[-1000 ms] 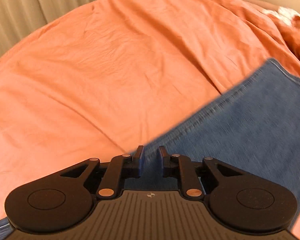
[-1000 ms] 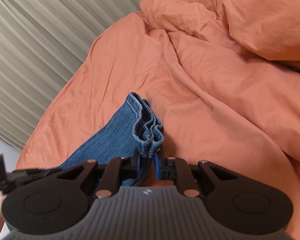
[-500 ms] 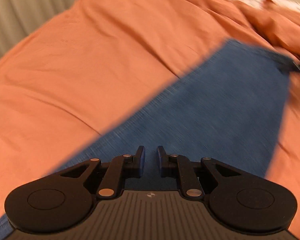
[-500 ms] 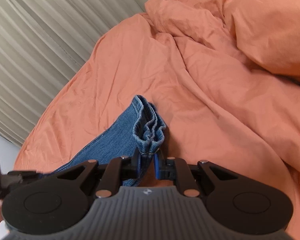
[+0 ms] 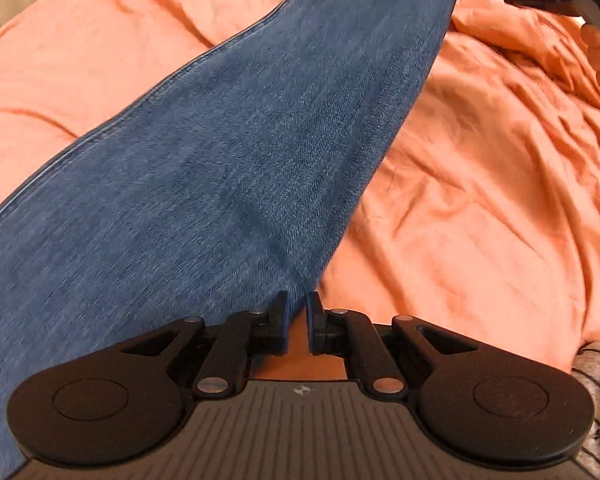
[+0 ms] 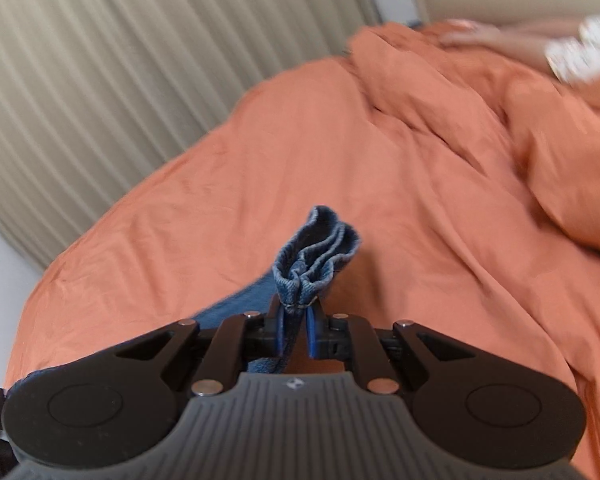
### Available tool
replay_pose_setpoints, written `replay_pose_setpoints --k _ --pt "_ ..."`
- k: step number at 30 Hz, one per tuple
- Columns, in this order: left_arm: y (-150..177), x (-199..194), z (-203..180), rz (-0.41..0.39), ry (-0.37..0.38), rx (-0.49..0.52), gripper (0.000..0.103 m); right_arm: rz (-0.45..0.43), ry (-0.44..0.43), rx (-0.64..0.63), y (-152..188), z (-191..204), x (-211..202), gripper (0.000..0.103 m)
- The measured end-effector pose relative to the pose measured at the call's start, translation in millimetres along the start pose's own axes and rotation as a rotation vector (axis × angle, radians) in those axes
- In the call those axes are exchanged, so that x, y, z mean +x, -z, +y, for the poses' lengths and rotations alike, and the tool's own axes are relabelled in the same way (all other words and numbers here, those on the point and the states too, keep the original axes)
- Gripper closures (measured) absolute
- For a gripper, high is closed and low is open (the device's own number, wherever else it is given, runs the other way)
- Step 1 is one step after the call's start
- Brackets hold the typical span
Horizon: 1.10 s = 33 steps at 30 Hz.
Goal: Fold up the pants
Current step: 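Carry the hems with the right tool toward the waistband, folding the legs over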
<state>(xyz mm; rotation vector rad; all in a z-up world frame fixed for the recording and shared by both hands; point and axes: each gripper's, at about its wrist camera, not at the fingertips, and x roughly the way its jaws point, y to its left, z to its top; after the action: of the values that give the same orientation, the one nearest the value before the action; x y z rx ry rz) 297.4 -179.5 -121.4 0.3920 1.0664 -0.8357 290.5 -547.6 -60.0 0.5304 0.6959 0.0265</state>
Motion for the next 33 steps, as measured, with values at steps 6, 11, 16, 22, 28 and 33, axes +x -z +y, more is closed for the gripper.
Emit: replay_pose_setpoints --k 6,11,16,22,28,33 --pt "19 -49 16 -0.075 -0.023 -0.070 0.093 -0.042 -0.064 -0.178 -14 81 -29 0.097" --pt "44 -99 49 -0.144 -0.063 -0.178 0.093 -0.059 -0.129 -0.320 -7 161 -34 0.097" --pt "74 -143 84 -0.207 -0.121 -0.296 0.089 -0.019 -0.211 -0.387 15 239 -14 0.097" --pt "121 -160 121 -0.231 -0.140 -0.435 0.087 0.116 -0.297 -0.432 80 321 37 0.097" --pt "167 -153 152 -0.235 -0.102 -0.569 0.087 0.381 -0.283 -0.567 192 363 101 0.096" --pt "182 -153 175 -0.284 -0.045 -0.663 0.068 0.487 -0.227 -0.640 235 354 126 0.086"
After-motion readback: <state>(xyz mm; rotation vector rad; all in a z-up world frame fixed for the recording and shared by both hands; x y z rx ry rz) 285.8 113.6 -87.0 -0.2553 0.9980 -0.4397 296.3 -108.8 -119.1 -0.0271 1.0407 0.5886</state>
